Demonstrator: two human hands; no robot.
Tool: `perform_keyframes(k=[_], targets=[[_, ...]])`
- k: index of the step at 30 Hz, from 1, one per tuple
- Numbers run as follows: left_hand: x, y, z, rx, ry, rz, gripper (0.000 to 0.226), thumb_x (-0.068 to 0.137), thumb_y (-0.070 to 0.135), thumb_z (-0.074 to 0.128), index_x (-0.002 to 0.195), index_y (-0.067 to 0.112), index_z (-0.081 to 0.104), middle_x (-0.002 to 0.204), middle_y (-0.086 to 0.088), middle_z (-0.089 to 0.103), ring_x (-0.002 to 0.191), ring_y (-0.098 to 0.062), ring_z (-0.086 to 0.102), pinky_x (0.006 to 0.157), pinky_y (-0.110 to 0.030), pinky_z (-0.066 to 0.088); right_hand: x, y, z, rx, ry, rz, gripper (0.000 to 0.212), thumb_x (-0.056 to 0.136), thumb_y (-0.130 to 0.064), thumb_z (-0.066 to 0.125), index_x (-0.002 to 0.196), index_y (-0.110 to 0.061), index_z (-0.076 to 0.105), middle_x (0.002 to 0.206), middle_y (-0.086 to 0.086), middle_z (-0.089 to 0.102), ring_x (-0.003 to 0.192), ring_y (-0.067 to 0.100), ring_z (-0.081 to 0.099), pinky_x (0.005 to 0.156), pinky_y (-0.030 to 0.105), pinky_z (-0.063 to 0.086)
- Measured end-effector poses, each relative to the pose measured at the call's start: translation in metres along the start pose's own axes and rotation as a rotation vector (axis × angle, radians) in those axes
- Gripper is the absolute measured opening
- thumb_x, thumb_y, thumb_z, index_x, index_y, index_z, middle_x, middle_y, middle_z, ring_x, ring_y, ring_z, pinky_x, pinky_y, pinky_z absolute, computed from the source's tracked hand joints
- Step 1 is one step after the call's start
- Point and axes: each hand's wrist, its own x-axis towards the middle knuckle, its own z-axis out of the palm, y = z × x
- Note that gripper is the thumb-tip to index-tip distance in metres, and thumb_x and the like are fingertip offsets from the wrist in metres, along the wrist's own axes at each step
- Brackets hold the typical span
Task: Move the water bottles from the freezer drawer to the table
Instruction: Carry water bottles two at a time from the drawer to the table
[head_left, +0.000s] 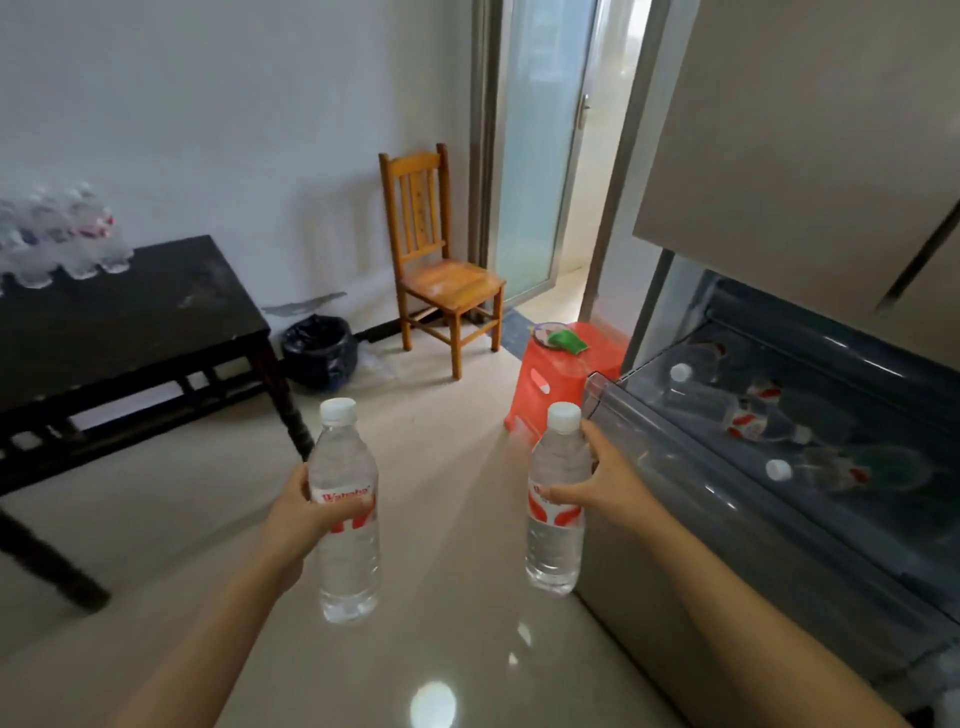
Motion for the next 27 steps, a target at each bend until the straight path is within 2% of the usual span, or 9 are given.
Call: perform_keyframes(k=[3, 5, 7, 9, 11, 14, 17, 22, 27], targets=[[-0.011, -0.007, -0.032, -0.027, 0.077, -0.009, 0.064, 0.059, 0.014, 0.084, 0.113, 0.007, 0.052, 0.101, -0.017, 0.064, 0.083, -0.027, 0.062, 0.064, -0.033, 0.048, 0.008, -0.011, 0.024, -0.029, -0.037, -0.047, 0.065, 0.063, -0.004, 0.08, 0.108, -0.035, 0.044, 0.108, -0.003, 0.058, 0.099, 0.014, 0.058, 0.079, 0.02, 0.05], [-0.02, -0.013, -0.055, -0.041, 0.138, -0.003, 0.055, 0.066, 0.006, 0.077, 0.115, 0.008, 0.05, 0.101, -0.016, 0.063, 0.083, -0.026, 0.06, 0.064, -0.033, 0.047, 0.014, -0.02, 0.045, -0.063, -0.065, -0.072, 0.067, 0.062, -0.005, 0.081, 0.112, -0.032, 0.044, 0.109, -0.002, 0.058, 0.1, 0.014, 0.058, 0.074, 0.014, 0.049], [-0.031, -0.017, -0.085, -0.066, 0.186, 0.005, 0.058, 0.067, 0.007, 0.076, 0.118, 0.01, 0.049, 0.103, -0.014, 0.062, 0.088, -0.028, 0.06, 0.067, -0.034, 0.048, 0.019, -0.032, 0.071, -0.102, -0.123, -0.075, 0.072, 0.063, -0.011, 0.082, 0.119, -0.031, 0.042, 0.112, -0.003, 0.058, 0.102, 0.013, 0.058, 0.078, 0.018, 0.05], [-0.043, -0.023, -0.116, -0.089, 0.242, 0.016, 0.06, 0.066, 0.007, 0.076, 0.119, 0.01, 0.048, 0.103, -0.013, 0.062, 0.089, -0.027, 0.06, 0.072, -0.036, 0.049, 0.022, -0.046, 0.1, -0.144, -0.177, -0.078, 0.073, 0.063, -0.016, 0.081, 0.121, -0.032, 0.041, 0.113, -0.005, 0.058, 0.105, 0.015, 0.058, 0.086, 0.03, 0.052], [-0.058, -0.026, -0.153, -0.104, 0.286, 0.031, 0.061, 0.063, 0.007, 0.08, 0.116, 0.01, 0.05, 0.101, -0.011, 0.063, 0.088, -0.026, 0.061, 0.078, -0.04, 0.05, 0.024, -0.063, 0.136, -0.172, -0.214, -0.093, 0.071, 0.064, -0.018, 0.081, 0.119, -0.035, 0.039, 0.112, -0.005, 0.057, 0.105, 0.017, 0.058, 0.089, 0.036, 0.052], [-0.074, -0.032, -0.207, -0.123, 0.347, 0.039, 0.069, 0.055, 0.014, 0.082, 0.117, 0.01, 0.051, 0.104, -0.013, 0.064, 0.093, -0.029, 0.062, 0.08, -0.043, 0.05, 0.02, -0.091, 0.187, -0.22, -0.263, -0.097, 0.071, 0.067, -0.019, 0.079, 0.121, -0.036, 0.035, 0.114, -0.003, 0.054, 0.107, 0.019, 0.055, 0.092, 0.04, 0.05], [-0.089, -0.042, -0.27, -0.153, 0.399, 0.041, 0.081, 0.044, 0.018, 0.088, 0.115, 0.007, 0.052, 0.103, -0.015, 0.065, 0.089, -0.029, 0.062, 0.075, -0.04, 0.049, 0.012, -0.119, 0.247, -0.219, -0.263, -0.116, 0.071, 0.069, -0.019, 0.078, 0.124, -0.032, 0.035, 0.112, -0.003, 0.053, 0.106, 0.02, 0.054, 0.093, 0.039, 0.048], [-0.11, -0.053, -0.349, -0.196, 0.463, 0.071, 0.042, 0.065, -0.003, 0.074, 0.099, 0.015, 0.057, 0.091, -0.008, 0.065, 0.084, -0.026, 0.061, 0.068, -0.033, 0.048, 0.001, -0.158, 0.334, -0.174, -0.201, -0.106, 0.069, 0.071, -0.018, 0.076, 0.128, -0.022, 0.036, 0.106, -0.003, 0.047, 0.102, 0.017, 0.051, 0.093, 0.039, 0.047], [-0.119, -0.07, -0.398, -0.212, 0.547, 0.067, 0.046, 0.067, -0.001, 0.073, 0.107, 0.011, 0.053, 0.091, -0.007, 0.063, 0.081, -0.022, 0.06, 0.069, -0.033, 0.047, 0.005, -0.177, 0.389, -0.231, -0.224, -0.137, 0.066, 0.069, -0.023, 0.078, 0.122, -0.026, 0.038, 0.103, -0.006, 0.048, 0.096, 0.014, 0.051, 0.086, 0.034, 0.047]])
